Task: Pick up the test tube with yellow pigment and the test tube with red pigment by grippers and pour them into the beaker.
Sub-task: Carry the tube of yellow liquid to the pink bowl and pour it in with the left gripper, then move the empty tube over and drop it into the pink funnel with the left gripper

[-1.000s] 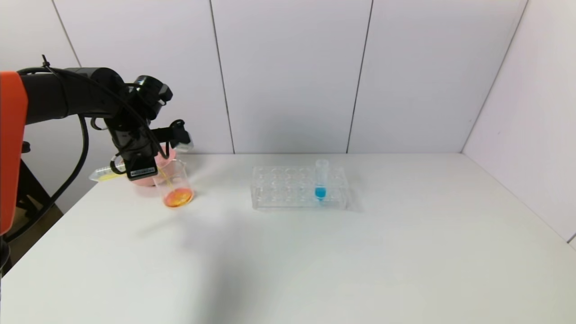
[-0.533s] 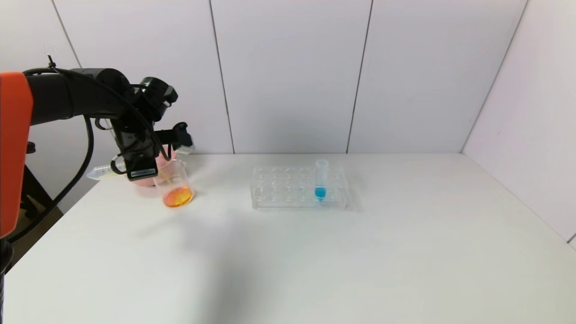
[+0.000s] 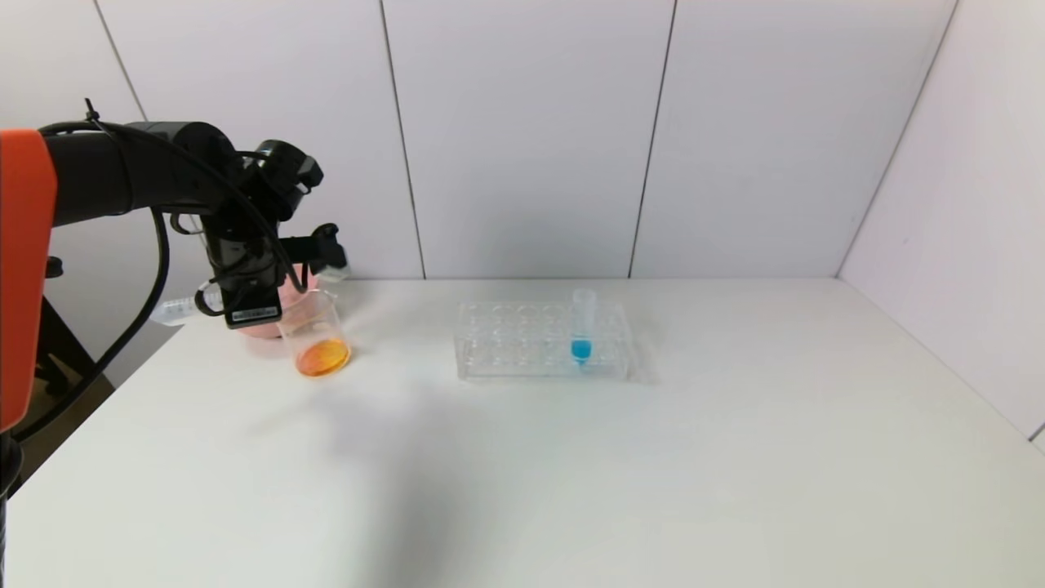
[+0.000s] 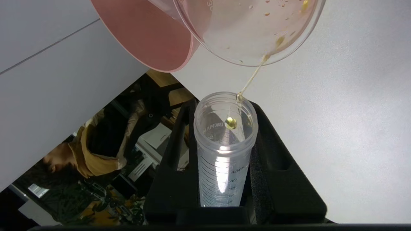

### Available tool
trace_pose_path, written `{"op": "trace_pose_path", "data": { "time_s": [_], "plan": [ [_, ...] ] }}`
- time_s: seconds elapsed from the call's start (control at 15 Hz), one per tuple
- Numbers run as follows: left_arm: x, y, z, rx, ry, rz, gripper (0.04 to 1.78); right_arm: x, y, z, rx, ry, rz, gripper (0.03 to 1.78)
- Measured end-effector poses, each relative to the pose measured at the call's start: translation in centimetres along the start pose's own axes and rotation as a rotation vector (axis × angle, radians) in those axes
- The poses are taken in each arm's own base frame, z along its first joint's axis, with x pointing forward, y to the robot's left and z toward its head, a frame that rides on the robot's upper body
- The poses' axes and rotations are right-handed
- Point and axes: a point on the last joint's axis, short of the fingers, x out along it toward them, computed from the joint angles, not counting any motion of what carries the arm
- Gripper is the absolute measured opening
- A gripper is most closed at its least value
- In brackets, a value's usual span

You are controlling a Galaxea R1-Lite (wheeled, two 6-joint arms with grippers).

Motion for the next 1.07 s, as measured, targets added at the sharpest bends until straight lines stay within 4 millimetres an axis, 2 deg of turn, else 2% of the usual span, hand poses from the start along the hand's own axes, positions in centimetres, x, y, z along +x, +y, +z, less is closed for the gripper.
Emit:
{"op": "trace_pose_path", "data": {
  "time_s": [0.33,0.53,0.67,0.87,1.07],
  "plan": [
    [-0.2,0.0,0.2,-0.007,-0.014,0.004,0.46,0.0,0.0,0.0,0.0,0.0,0.0,1.71],
    [-1.4,0.5,-0.8,-0.073,-0.094,-0.019,0.46,0.0,0.0,0.0,0.0,0.0,0.0,1.71],
    [-2.2,1.5,-2.2,-0.217,-0.209,-0.055,0.46,0.0,0.0,0.0,0.0,0.0,0.0,1.71],
    [-2.7,2.6,-4.3,-0.542,-0.396,-0.117,0.46,0.0,0.0,0.0,0.0,0.0,0.0,1.71],
    [-1.6,2.0,-5.5,-0.844,-0.498,-0.093,0.46,0.0,0.0,0.0,0.0,0.0,0.0,1.71]
  ]
}}
